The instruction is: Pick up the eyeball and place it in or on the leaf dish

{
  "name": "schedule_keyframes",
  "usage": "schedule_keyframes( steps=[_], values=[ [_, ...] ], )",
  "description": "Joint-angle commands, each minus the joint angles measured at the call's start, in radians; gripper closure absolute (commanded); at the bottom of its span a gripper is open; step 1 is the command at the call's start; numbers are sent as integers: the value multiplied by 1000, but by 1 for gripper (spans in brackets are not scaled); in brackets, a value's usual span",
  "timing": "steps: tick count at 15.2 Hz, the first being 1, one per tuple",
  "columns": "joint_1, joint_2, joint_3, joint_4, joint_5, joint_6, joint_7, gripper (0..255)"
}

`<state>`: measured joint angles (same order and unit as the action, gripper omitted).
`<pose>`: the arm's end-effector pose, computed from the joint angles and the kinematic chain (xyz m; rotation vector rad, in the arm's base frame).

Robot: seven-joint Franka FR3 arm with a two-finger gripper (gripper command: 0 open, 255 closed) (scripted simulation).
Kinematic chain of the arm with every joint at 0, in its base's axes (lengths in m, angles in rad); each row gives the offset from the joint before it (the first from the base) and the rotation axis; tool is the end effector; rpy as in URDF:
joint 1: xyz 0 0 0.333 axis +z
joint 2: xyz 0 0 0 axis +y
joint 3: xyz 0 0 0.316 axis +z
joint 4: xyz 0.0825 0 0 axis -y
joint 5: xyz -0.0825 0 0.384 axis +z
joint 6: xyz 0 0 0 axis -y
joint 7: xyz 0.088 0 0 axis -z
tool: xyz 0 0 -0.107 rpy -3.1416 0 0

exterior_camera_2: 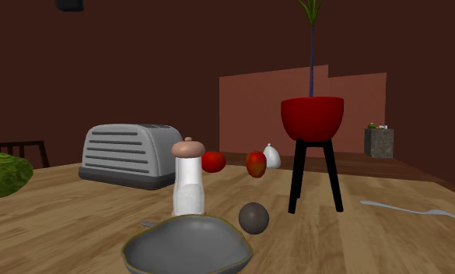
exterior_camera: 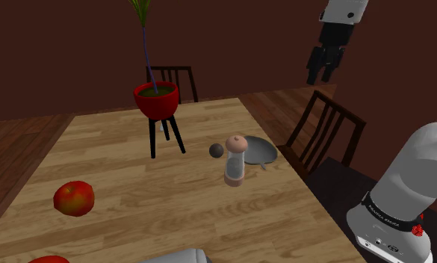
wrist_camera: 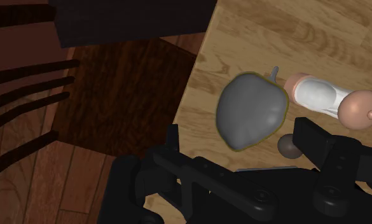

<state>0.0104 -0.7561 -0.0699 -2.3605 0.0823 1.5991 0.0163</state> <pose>0.3171 -0.0162 0.5817 -3.0100 0.0892 0.0075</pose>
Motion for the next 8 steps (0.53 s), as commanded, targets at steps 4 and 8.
schedule_keyframes(
  steps=[4,8],
  values=[
    [18,58,25,-33,35,89,23,0],
    [45,152,58,-59,82,208,49,0]
  ],
)
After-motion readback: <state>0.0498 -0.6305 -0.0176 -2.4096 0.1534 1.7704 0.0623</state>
